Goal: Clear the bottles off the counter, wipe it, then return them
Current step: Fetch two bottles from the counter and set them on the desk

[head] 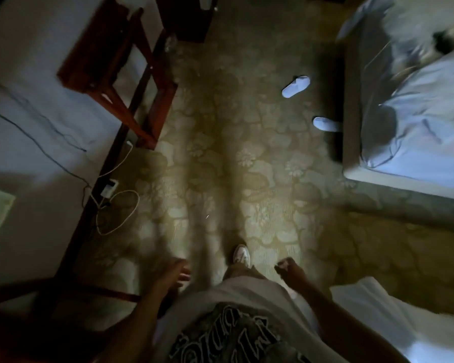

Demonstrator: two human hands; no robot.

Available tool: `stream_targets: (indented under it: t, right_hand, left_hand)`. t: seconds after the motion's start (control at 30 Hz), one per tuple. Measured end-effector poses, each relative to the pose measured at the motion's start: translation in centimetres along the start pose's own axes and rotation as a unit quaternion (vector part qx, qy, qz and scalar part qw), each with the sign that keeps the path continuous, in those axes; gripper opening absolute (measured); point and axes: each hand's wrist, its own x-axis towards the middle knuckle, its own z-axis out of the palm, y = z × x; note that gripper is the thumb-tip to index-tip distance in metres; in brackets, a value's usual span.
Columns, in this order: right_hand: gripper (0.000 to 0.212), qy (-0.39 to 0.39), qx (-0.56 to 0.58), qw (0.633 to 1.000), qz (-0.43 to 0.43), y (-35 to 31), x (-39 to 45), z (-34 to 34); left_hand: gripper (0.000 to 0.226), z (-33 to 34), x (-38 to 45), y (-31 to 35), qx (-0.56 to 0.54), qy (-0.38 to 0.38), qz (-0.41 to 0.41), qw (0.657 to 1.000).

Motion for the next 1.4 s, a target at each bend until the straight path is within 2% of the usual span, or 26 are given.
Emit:
stream_targets:
  t: [0.07,0.13,0.23,0.37,0.5,0.63,0.8,0.93,1.07,1.17,1.23,1.33,1.4]
  right_hand:
    - [0.008,-0.014,-0.011,1.0,-0.024,-5.1,4.0,-4.0]
    - [0.008,0.004,0.041,0.997,-0.069,-11.2,7.2,-7.6]
    - [0.007,0.019,0.135,0.988,-0.078,-18.0,10.1,-12.0]
    - [0.011,-0.005,0.2,0.979,-0.028,-22.8,14.7,-14.9]
    - [0.017,0.019,0.212,0.975,0.065,-24.4,17.9,-17.1]
    - [0.013,0.039,0.249,0.956,0.149,-24.9,19.9,-19.9]
    - [0.019,0.08,0.304,0.93,0.19,-29.4,24.1,-23.8]
    - [0.045,0.076,0.277,0.944,0.161,-35.7,30.3,-28.0]
    - [0.047,0.06,0.264,0.953,0.137,-43.0,39.2,-35.0]
    - [0.024,0.029,0.23,0.967,0.108,-50.0,46.1,-42.0]
    - [0.046,0.023,0.287,0.954,0.087,-55.0,51.0,-47.4]
    - [0.026,0.007,0.247,0.967,0.059,-64.3,56.9,-55.1]
    - [0.018,0.006,0.249,0.968,0.035,-70.5,60.2,-59.8]
  left_hand:
    - [0.033,-1.1,0.2,1.6,-0.032,0.03,-0.039,0.998]
    - [0.032,-2.5,0.4,5.0,-0.033,0.065,-0.04,0.997]
    - [0.023,-3.9,1.5,11.1,-0.042,0.055,-0.031,0.997]
    - [0.034,-4.7,5.6,19.6,0.002,0.033,-0.032,0.999]
    - [0.038,-4.5,11.6,32.5,0.031,0.008,-0.049,0.998]
    - [0.034,-2.9,13.9,49.1,0.12,-0.029,0.036,0.992]
    - [0.032,-0.6,16.3,69.1,0.208,-0.043,0.158,0.964]
    - [0.03,1.0,19.0,81.0,0.245,-0.049,0.205,0.946]
    - [0.032,1.3,23.1,87.9,0.243,-0.042,0.172,0.954]
    - [0.028,0.6,23.7,90.9,0.181,-0.005,0.077,0.98]
    - [0.028,-0.3,24.2,92.2,0.138,-0.001,0.017,0.99]
    - [0.03,-1.6,25.8,95.0,0.074,0.025,-0.044,0.996]
    - [0.028,-1.9,26.8,98.4,0.036,0.037,-0.04,0.998]
